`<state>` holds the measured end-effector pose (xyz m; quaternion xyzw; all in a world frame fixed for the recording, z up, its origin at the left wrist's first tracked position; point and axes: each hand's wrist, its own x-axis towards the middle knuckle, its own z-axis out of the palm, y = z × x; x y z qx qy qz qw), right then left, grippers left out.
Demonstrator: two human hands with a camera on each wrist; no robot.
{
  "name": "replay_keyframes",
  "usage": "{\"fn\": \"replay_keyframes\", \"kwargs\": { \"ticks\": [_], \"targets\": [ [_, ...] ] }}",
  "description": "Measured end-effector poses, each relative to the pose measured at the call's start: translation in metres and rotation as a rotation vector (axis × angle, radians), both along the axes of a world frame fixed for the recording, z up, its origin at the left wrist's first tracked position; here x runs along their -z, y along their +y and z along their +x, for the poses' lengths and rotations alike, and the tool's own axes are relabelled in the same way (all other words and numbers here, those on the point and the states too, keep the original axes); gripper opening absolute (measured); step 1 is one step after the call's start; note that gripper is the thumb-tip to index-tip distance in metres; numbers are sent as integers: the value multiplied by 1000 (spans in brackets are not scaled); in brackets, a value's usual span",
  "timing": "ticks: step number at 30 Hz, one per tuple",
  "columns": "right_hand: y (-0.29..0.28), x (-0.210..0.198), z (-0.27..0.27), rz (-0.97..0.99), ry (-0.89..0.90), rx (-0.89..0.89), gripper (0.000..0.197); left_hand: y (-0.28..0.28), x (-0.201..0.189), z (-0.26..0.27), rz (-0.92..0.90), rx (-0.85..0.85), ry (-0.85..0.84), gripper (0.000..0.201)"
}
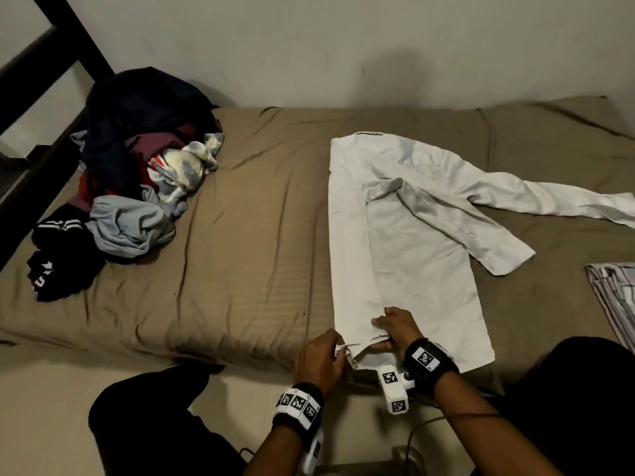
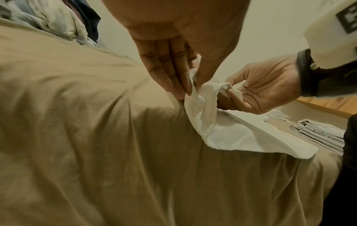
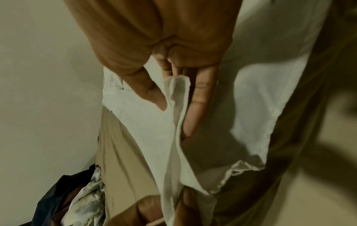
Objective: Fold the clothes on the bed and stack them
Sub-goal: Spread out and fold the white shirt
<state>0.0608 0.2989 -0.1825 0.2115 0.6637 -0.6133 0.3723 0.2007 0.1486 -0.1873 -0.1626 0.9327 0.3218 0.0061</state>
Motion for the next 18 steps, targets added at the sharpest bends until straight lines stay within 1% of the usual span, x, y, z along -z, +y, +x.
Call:
{"fn": "replay_keyframes", "kwargs": {
  "ticks": [5, 8, 10, 12, 13, 15, 18],
  "targets": [
    [-5, 0, 7, -36, 4, -13, 19, 2, 3, 5, 38, -151, -93, 14],
    [-9, 1, 11, -32, 11, -20, 17, 8, 9, 5, 33, -175, -84, 11],
    [-10, 2, 13, -30, 6, -27, 17, 13, 13, 4, 23, -169, -75, 16],
    [-10, 3, 15, -37, -4, -31, 19, 16, 11, 4, 59, -183, -75, 17],
    [-11, 3, 16, -45, -9, -31, 21, 17, 11, 5, 93, -204, -78, 19],
    [-12, 2, 17, -62, -16, -35, 22, 16, 7, 7, 206, -300, -71, 23],
    [-13, 0, 17, -123, -57, -11, 27, 12, 1, 2, 454, -551, -25, 17]
  ]
}}
